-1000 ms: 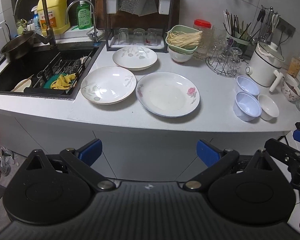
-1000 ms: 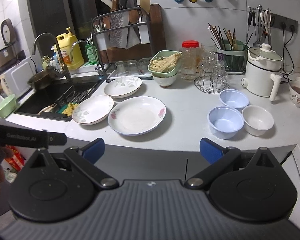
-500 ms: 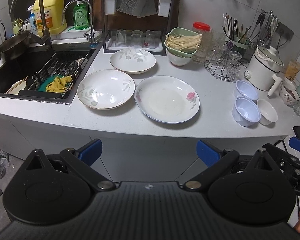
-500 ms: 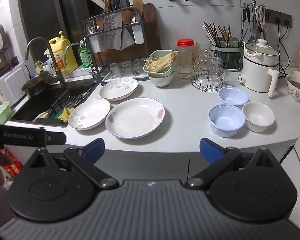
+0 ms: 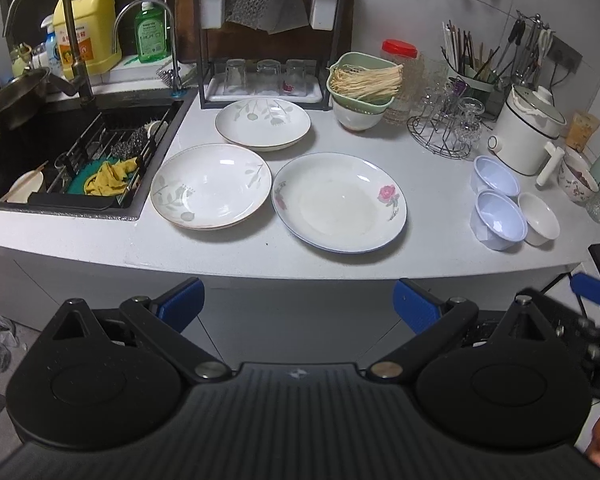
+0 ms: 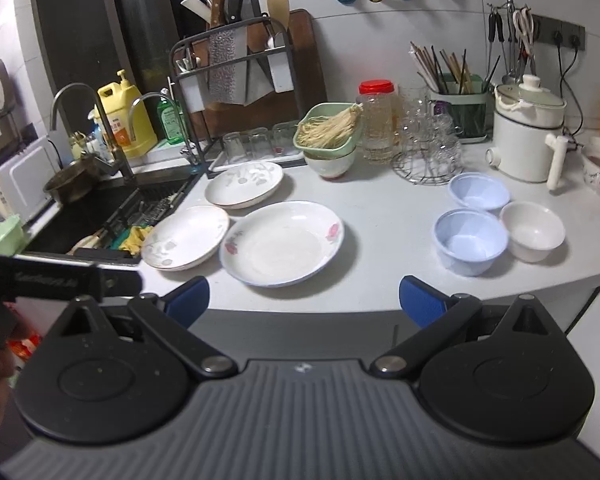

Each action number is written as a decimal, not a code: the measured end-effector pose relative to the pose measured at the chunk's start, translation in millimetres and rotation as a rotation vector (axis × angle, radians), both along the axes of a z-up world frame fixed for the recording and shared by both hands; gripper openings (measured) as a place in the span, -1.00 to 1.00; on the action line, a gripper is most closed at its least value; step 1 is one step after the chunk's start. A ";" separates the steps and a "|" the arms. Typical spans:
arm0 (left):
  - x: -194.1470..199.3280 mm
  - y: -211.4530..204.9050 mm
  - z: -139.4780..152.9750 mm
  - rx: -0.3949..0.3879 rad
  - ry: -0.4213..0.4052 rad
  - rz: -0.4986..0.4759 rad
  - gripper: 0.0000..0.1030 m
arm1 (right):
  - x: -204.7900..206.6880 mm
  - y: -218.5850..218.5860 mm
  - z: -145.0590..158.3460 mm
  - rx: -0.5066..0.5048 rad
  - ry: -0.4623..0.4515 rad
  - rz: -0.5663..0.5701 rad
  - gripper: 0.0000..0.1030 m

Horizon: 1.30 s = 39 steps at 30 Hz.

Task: Organize plates and bowls
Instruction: 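Move both grippers down to the rim of the larger leaf-pattern plate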

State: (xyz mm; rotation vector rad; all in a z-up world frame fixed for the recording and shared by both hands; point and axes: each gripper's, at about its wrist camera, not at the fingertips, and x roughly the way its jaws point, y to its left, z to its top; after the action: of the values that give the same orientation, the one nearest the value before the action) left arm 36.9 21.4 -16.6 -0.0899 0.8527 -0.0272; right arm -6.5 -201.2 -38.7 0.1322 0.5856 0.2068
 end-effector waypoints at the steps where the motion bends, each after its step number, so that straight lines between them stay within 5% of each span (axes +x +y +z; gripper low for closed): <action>1: 3.8 3.4 0.3 -0.003 0.001 0.003 0.98 | 1.3 2.8 -0.5 0.000 -0.001 -0.002 1.00; 15: 79.9 59.6 -17.7 -0.069 0.040 -0.080 0.98 | 45.9 51.8 -8.3 -0.008 0.026 -0.086 1.00; 19: 105.1 78.6 -22.5 -0.032 0.051 -0.090 0.98 | 66.8 75.6 -11.7 -0.106 0.046 -0.136 1.00; 39: 194.7 178.4 -68.4 -0.114 0.131 -0.162 0.98 | 136.6 146.3 -37.5 0.022 0.150 -0.175 0.98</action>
State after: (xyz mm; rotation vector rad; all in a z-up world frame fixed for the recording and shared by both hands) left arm 231.7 199.8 -85.0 -0.1306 0.9873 -0.2246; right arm 130.0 -54.9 -76.2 0.2210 0.7171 0.0339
